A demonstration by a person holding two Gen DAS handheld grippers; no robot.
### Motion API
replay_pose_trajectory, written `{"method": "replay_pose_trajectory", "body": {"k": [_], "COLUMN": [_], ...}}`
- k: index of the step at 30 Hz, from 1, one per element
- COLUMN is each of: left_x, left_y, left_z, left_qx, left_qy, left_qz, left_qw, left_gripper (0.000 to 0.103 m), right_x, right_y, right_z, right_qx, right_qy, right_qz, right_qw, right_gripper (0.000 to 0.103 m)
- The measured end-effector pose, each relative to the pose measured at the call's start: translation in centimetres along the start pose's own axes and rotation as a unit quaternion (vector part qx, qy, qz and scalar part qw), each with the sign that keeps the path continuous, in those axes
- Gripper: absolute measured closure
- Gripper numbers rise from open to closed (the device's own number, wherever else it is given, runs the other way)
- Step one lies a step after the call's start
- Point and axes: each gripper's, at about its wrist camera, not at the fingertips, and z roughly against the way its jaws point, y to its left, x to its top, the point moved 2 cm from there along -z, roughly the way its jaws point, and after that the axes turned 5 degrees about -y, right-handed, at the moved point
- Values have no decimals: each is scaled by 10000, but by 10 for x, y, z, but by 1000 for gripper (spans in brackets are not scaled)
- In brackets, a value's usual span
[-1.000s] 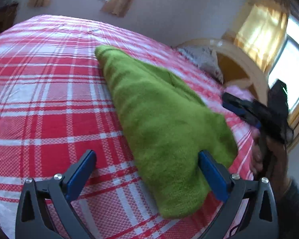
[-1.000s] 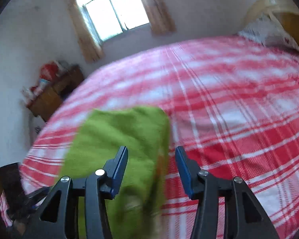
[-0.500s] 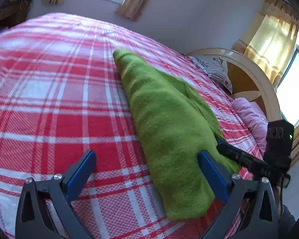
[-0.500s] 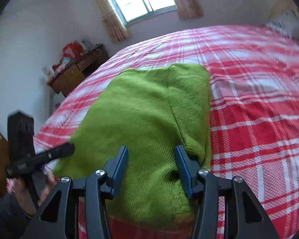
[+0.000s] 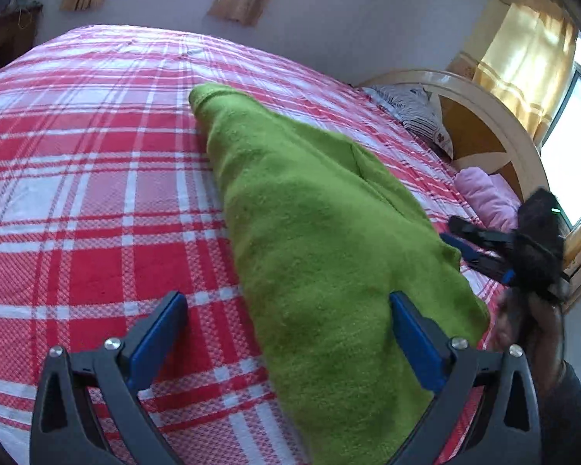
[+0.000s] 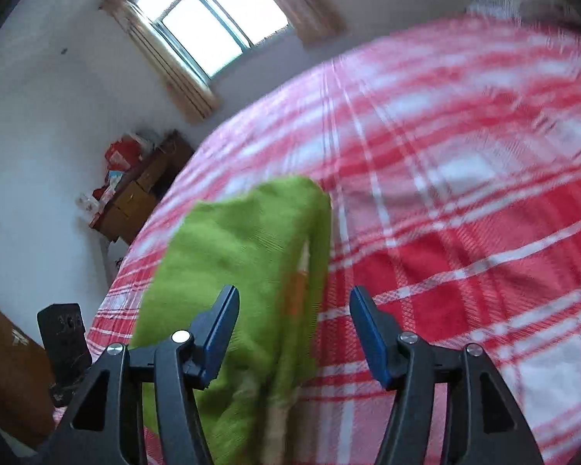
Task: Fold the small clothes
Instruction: 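Press and straighten the folded sweater edge with the right tool, then close the right tool on the end of the green strip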
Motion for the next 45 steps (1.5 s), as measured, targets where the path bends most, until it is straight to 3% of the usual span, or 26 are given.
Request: {"method": "replay_pose_trajectory", "body": {"k": [2,8,17,32,37,40,45], "left_x": [-1,-3,-3,-3,-4,-4,-4], "left_y": [-5,-7,-7,-4,-3,-4,-6], "left_z": [1,2,-1,-1,-1,-1,0], "left_qx": [38,74,34,-27,-40,-59,-121], "left_qy": [1,7,18,26,24,25,31], "left_qz": [-41,-78,-51,-12,-23,-30,-59], "left_qw": [10000,9999,10000,10000,10000,10000,9999], "left_gripper": [0,0,0,0,0,0,2], "right_x": [2,16,31,32,28,29,27], "right_y": [-10,-22,-9,-5,-5,-6,-7], "right_z": [-16,-42,-78,-92,-90,-94,-90], "right_qx": [68,275,438,1075,1150,1048,1241], "right_qy": [229,330,492,623,684,741,670], "right_qz": [-218,-578,-441,-461,-412,-456,-460], "right_qw": [9995,9974,9969,9912,9901,9907,9889], "right_gripper": [43,43,43,43,62,65,70]}}
